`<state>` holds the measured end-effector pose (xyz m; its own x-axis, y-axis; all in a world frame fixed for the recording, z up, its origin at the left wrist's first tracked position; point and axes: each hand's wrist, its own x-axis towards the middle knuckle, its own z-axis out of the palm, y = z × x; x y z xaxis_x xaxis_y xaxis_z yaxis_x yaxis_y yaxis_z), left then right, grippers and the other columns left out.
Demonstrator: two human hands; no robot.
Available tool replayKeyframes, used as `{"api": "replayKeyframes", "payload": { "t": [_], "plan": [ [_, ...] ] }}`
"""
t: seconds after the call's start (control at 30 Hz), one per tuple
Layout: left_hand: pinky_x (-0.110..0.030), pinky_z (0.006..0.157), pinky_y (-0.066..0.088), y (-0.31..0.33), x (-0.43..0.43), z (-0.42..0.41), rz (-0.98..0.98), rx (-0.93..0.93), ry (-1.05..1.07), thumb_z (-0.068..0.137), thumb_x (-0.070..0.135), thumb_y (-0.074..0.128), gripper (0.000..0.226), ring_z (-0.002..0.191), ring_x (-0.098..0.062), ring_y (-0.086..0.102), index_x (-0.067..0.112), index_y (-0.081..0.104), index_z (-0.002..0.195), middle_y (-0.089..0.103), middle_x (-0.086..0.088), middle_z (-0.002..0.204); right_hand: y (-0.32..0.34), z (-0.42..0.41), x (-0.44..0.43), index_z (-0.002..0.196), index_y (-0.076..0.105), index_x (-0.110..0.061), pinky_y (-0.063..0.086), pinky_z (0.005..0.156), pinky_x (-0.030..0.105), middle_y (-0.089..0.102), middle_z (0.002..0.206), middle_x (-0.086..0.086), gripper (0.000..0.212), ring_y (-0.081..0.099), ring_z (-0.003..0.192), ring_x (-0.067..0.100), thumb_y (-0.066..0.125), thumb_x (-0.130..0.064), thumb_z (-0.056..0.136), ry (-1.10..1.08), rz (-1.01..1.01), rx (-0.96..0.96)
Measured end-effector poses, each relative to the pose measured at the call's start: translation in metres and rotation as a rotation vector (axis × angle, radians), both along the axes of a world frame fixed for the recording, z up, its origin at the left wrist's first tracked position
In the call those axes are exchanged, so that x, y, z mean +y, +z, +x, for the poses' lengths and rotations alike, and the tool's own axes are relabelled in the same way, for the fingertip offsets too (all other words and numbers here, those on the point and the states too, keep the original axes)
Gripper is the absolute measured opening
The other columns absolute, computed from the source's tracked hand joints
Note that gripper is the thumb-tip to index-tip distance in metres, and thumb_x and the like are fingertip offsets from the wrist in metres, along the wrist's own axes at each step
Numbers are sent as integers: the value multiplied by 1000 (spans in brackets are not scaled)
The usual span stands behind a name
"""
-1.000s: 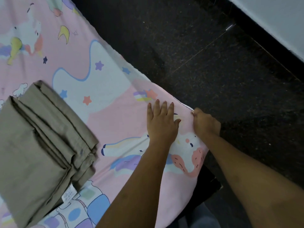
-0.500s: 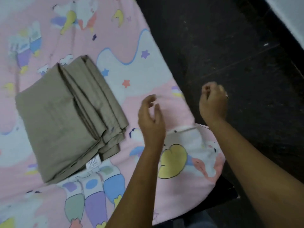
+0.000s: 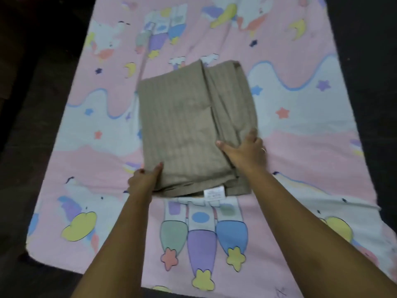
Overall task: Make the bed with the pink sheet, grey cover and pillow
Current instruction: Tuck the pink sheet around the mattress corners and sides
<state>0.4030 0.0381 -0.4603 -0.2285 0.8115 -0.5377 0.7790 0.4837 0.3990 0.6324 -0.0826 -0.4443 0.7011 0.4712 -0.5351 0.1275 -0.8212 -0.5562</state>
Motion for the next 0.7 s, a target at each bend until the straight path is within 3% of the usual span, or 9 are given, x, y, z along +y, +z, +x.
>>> {"api": "replayKeyframes", "payload": {
  "t": [0.07, 0.17, 0.3, 0.4, 0.5, 0.57, 0.63, 0.7],
  "plan": [
    [-43, 101, 43, 2, 14, 5, -32, -56, -53, 62, 63, 74, 86, 116, -31, 54, 8, 52, 124, 58, -12, 127, 0, -4, 11, 152, 2, -13, 32, 107, 41, 29, 148, 19, 124, 36, 133, 36, 66, -73, 64, -29, -13, 48],
    [-40, 98, 46, 4, 25, 10, -85, -244, -29, 66, 36, 84, 69, 112, -28, 57, 8, 49, 119, 59, -9, 124, 2, -6, 28, 152, 6, -13, 36, 105, 39, 35, 147, 17, 124, 42, 130, 34, 74, -65, 63, -52, 19, 114],
    [-33, 88, 49, 23, 36, 5, -69, -573, -15, 71, 8, 80, 53, 102, -23, 61, 11, 51, 115, 63, -9, 119, 10, -15, 57, 144, 26, -8, 39, 100, 39, 47, 138, 16, 91, 48, 123, 36, 77, -34, 74, -37, 67, 96],
    [-34, 87, 50, 55, 53, -7, 45, -676, -58, 66, 11, 78, 48, 98, -20, 61, 22, 54, 105, 65, 2, 107, 17, -39, 90, 136, 41, -11, 44, 100, 44, 51, 134, 11, 77, 52, 118, 34, 78, -25, 71, -121, 195, 264],
    [-19, 73, 51, 97, 85, -33, 216, -704, -90, 64, 10, 76, 38, 80, -5, 60, 29, 55, 88, 63, 13, 90, 30, -77, 122, 129, 51, -16, 50, 95, 47, 60, 124, 4, 71, 59, 109, 28, 80, -22, 65, -164, 411, 398],
    [-12, 63, 48, 129, 111, -63, 317, -677, -90, 70, -2, 74, 38, 69, 3, 57, 28, 54, 83, 61, 14, 84, 44, -110, 142, 118, 55, -15, 51, 93, 46, 64, 114, 3, 54, 63, 102, 24, 78, -10, 69, -190, 572, 476],
    [-14, 67, 50, 155, 134, -102, 407, -639, -62, 71, -8, 72, 40, 69, 3, 60, 23, 58, 92, 64, 10, 86, 58, -148, 164, 109, 54, -18, 52, 93, 47, 66, 109, 2, 46, 65, 99, 23, 75, -4, 71, -185, 694, 540],
    [-22, 77, 53, 170, 152, -151, 435, -537, -14, 70, -5, 74, 49, 84, -8, 64, 17, 59, 110, 66, 0, 98, 71, -192, 187, 111, 53, -18, 51, 93, 46, 66, 111, 3, 51, 65, 100, 23, 77, -9, 67, -131, 772, 560]
  ]
}}
